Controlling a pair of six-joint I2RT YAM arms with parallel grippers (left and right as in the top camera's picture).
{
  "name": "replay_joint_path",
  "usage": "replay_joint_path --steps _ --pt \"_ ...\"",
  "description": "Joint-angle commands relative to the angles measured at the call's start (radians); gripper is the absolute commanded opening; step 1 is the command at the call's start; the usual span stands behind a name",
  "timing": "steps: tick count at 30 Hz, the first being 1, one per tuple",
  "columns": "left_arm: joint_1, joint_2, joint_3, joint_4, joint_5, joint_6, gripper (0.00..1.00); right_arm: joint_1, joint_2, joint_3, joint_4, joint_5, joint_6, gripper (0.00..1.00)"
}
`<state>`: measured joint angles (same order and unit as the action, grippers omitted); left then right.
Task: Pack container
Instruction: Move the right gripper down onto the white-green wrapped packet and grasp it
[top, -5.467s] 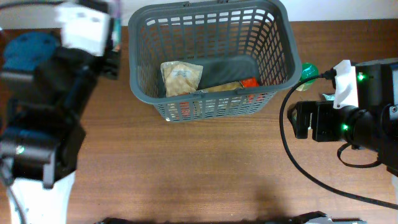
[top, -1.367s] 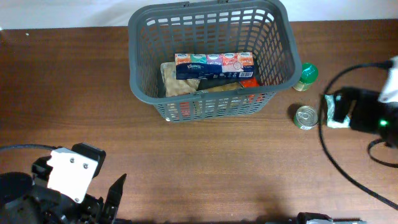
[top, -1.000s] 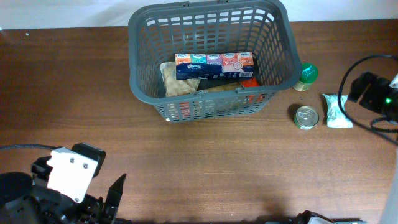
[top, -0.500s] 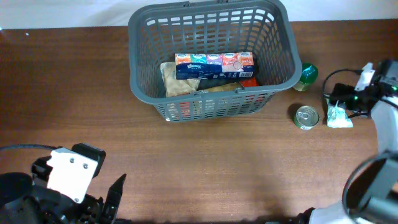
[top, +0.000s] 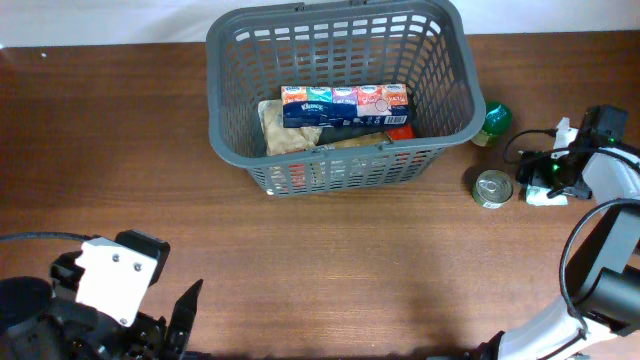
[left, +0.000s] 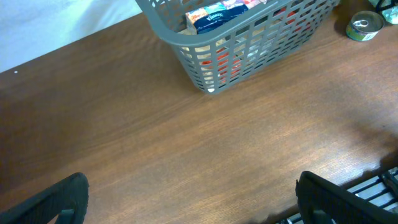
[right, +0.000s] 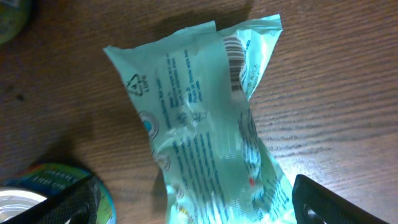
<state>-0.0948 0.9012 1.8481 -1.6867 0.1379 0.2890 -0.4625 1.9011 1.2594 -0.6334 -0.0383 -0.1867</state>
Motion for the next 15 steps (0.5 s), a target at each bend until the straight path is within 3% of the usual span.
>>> replay_joint_path --steps 1,10,13,15 --pt "0.006 0.003 0.009 0.000 -0.006 0.012 0.99 -0.003 0.030 -0.001 0.023 0.024 -0.019 0.92" --pt "0.006 0.003 0.009 0.000 -0.006 0.012 0.99 -0.003 0.056 -0.001 0.076 0.043 -0.019 0.85" --pt "0.006 0.003 0.009 0.000 -0.006 0.012 0.99 -0.003 0.056 -0.001 0.079 0.043 -0.019 0.72" --pt "0.006 0.003 0.009 0.000 -0.006 0.012 0.99 -0.003 0.056 -0.001 0.083 0.043 -0.019 0.56"
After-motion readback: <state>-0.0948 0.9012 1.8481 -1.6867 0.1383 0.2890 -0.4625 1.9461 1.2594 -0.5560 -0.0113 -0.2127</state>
